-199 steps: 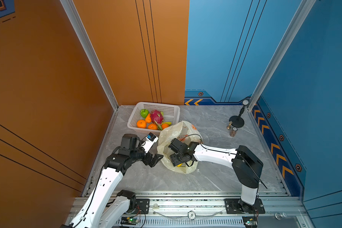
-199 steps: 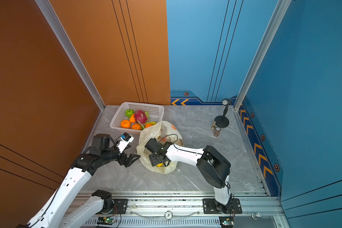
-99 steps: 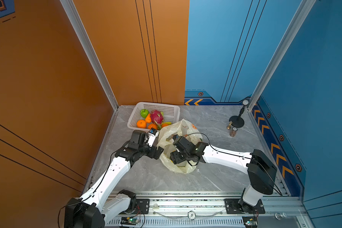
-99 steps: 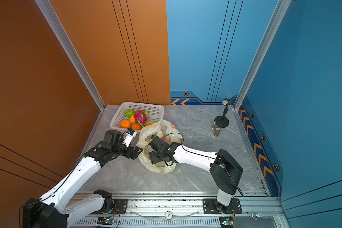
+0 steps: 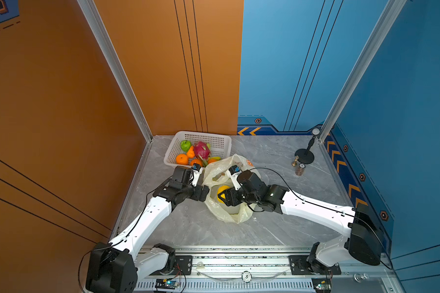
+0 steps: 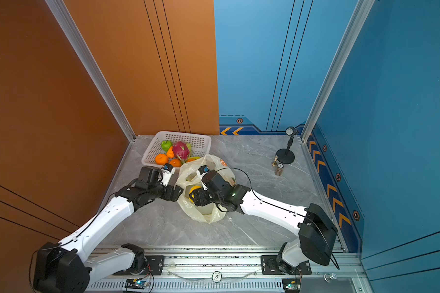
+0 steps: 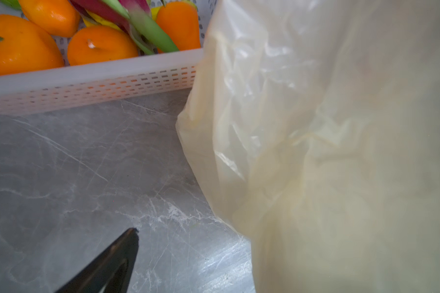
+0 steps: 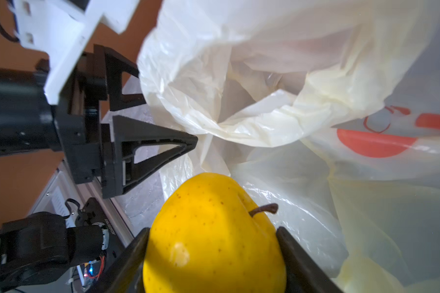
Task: Untie the knot of the plastic bag and take out the fruit
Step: Pick up the fruit from the plastic bag, then place the fruit in the basket.
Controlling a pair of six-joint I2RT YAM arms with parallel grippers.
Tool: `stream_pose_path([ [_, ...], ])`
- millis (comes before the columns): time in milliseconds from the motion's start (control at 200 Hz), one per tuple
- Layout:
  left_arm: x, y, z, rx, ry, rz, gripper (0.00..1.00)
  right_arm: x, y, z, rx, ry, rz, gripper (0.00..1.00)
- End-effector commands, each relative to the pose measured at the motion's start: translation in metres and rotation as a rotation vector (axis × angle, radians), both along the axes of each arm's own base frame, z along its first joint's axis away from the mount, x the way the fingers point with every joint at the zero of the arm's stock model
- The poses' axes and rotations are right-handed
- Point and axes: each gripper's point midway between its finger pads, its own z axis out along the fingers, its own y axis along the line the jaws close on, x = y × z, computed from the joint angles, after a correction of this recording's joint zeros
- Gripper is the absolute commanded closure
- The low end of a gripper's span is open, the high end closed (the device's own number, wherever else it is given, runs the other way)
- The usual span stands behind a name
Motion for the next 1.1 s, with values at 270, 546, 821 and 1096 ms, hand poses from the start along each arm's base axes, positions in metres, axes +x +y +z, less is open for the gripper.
stream_pose_path([
  [270, -0.026, -0.045, 0.104, -0.087, -0.46, -0.387, 0.02, 0.024, -0.02, 0.092, 0.307, -0.046, -0.077, 0.44],
  [546, -0.029, -0.094, 0.15, 0.038, -0.819, -0.645, 0.03, 0.037, -0.023, 0.131, 0.465, 0.0, -0.058, 0.44],
  [821, 0.003, -0.128, 0.174, 0.098, -0.917, -0.643, 0.03, 0.03, -0.014, 0.132, 0.488, 0.049, -0.016, 0.43],
  [1096, 0.01, -0.144, 0.188, 0.062, -0.98, -0.63, 0.05, 0.029, -0.013, 0.124, 0.475, 0.077, -0.022, 0.43],
])
